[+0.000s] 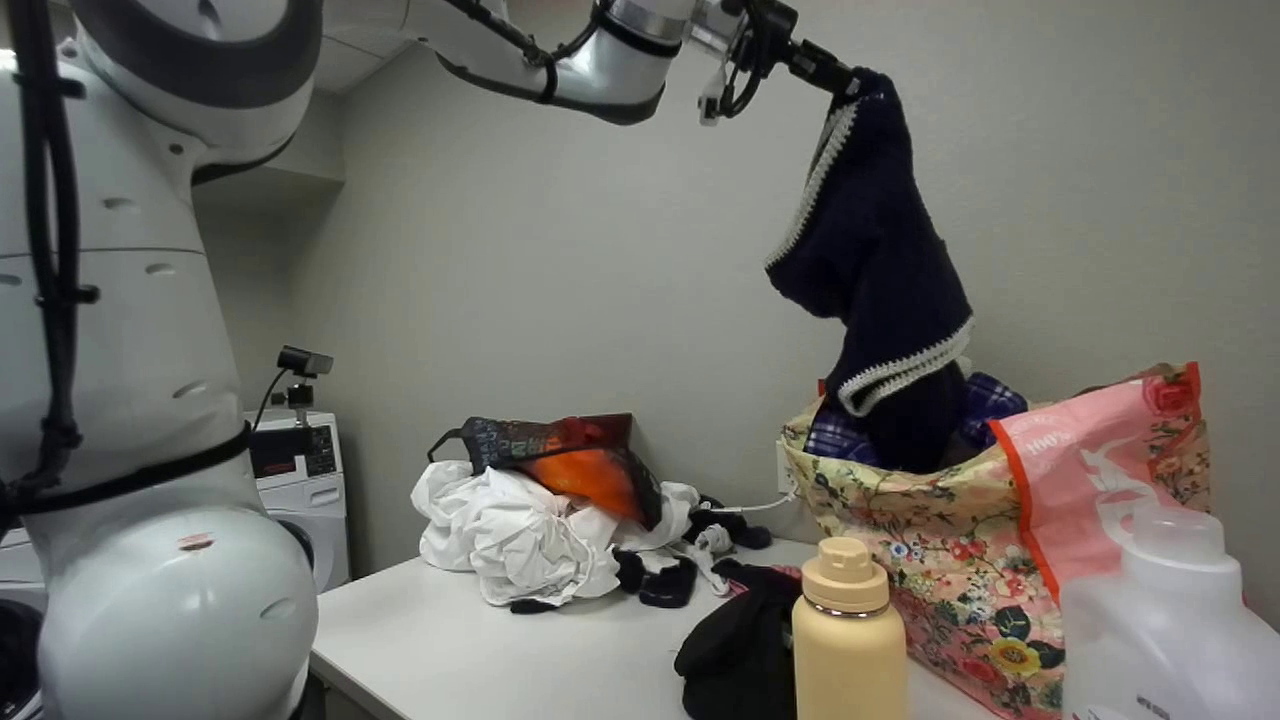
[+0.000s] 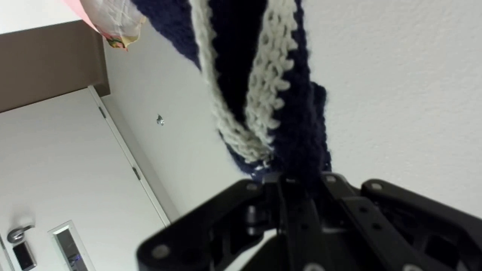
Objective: Remove the blue piece of clothing from the bag.
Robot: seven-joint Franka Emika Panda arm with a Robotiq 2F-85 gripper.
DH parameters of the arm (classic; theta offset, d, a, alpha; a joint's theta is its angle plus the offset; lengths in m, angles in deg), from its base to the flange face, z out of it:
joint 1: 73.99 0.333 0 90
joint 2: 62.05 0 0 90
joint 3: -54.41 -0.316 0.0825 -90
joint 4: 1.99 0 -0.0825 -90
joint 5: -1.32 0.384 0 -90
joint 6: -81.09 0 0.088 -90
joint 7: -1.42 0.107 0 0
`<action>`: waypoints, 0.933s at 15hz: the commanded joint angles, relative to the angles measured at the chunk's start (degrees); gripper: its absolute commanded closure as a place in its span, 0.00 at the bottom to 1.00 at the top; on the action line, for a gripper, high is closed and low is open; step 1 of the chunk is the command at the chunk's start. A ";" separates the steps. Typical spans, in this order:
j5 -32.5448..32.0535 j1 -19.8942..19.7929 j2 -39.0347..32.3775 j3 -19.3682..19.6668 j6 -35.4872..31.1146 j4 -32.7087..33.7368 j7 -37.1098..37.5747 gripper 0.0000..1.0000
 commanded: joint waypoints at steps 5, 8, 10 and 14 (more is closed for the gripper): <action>17.05 -1.07 -1.31 -0.82 7.66 15.26 -15.78 0.94; 22.09 0.62 -1.49 1.29 12.77 21.00 -20.64 0.94; 25.14 0.67 -1.78 1.69 16.80 25.07 -24.18 0.95; 28.99 0.71 -2.62 1.74 26.20 32.88 -30.14 0.94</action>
